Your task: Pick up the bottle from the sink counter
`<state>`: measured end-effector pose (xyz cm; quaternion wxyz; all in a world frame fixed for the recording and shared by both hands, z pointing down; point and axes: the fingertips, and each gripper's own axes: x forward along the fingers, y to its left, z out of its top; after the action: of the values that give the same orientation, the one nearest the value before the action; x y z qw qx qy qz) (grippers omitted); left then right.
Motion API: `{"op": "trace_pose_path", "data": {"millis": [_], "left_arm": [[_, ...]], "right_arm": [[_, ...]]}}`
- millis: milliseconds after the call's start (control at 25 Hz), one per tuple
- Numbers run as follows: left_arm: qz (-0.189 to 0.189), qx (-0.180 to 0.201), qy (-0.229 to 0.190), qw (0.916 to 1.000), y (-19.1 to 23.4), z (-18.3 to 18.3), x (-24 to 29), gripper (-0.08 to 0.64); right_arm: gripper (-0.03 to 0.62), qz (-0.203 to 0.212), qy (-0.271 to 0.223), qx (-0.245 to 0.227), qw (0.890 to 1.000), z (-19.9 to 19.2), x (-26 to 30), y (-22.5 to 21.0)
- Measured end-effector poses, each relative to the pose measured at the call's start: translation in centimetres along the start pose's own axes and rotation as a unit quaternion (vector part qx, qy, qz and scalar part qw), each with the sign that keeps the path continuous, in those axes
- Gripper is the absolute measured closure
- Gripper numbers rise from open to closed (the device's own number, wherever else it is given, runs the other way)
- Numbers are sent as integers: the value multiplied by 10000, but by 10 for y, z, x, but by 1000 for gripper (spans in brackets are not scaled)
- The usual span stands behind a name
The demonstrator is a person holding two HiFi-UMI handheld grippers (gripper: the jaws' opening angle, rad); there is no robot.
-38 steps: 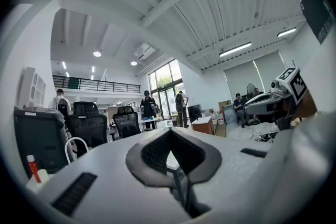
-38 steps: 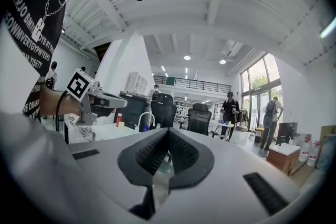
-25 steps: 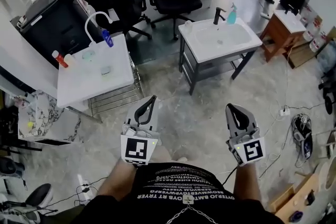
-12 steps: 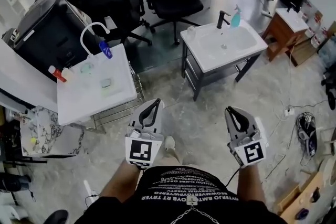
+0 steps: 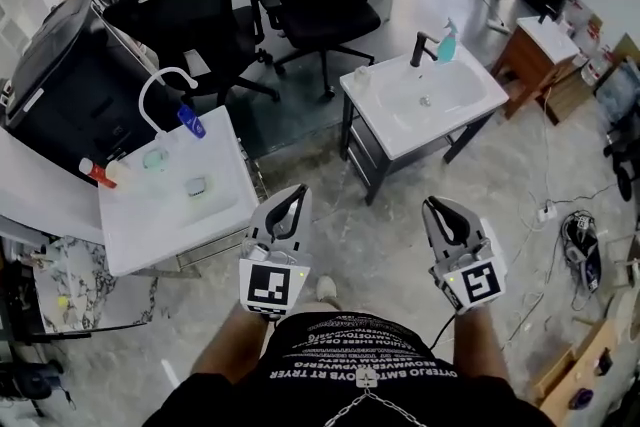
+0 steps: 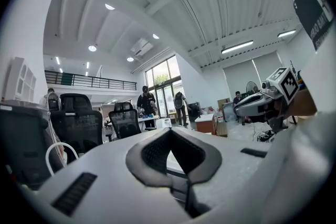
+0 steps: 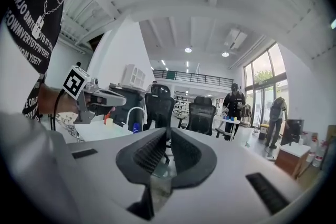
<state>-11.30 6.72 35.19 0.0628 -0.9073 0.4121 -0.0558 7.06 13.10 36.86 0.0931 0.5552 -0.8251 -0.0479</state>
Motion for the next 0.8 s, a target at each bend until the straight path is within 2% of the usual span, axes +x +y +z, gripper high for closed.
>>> {"op": "trace_pose_path", "data": {"millis": [160, 440, 560, 800], "left_arm": [[-55, 4, -84, 9999, 31, -8, 14, 558], [-220, -100, -69, 9997, 67, -21, 30, 558], [-275, -297, -68, 9992, 75, -28, 37, 558], [-457, -331, -128, 9983, 73, -34, 48, 558]], "right_arm": [[526, -80, 94, 157, 9998, -4, 33, 3], [489, -240, 340, 338, 9986, -15, 67, 9], [465, -302, 525, 291, 9977, -18, 72, 9], [440, -294, 712, 350, 9964, -22, 81, 11]]}}
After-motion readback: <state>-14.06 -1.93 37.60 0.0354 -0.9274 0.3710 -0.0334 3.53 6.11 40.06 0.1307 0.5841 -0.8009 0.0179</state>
